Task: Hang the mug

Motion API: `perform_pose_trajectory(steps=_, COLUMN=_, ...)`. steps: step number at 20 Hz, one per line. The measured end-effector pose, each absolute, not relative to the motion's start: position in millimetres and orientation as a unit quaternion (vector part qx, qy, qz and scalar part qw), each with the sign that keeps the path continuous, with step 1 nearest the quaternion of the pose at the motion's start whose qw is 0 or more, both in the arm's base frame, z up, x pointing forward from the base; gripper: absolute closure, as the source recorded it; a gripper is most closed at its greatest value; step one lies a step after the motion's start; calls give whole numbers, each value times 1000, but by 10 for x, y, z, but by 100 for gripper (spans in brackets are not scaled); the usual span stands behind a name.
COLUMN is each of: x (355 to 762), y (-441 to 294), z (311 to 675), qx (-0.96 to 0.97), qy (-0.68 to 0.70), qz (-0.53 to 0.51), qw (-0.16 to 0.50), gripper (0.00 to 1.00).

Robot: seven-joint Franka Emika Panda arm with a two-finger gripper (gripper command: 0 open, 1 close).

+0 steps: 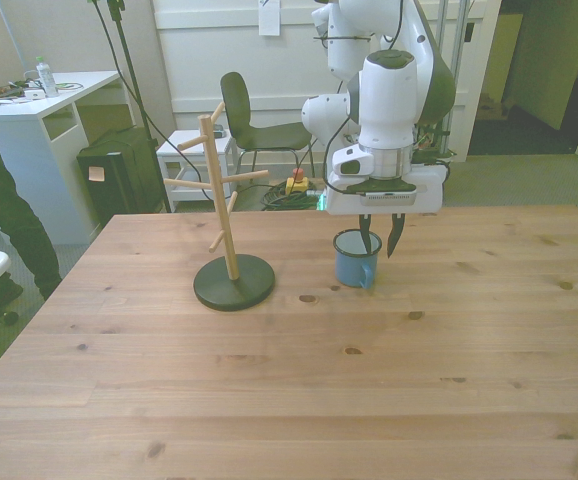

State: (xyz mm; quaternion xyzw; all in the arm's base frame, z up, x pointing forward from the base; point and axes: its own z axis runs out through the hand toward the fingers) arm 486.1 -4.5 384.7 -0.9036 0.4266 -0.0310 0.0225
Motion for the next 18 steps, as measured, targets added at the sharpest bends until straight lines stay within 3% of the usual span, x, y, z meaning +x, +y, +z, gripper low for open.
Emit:
perform_pose_trajectory(steps=13, x=4832, y=-59, z=3875, qx=-905, qy=423, qz=-35, qw=18, gripper=100)
perform_pose_trajectory(steps=18, x=4679, y=-131, z=4181, qx=-906, qy=419, qz=-55, qw=23, gripper=100)
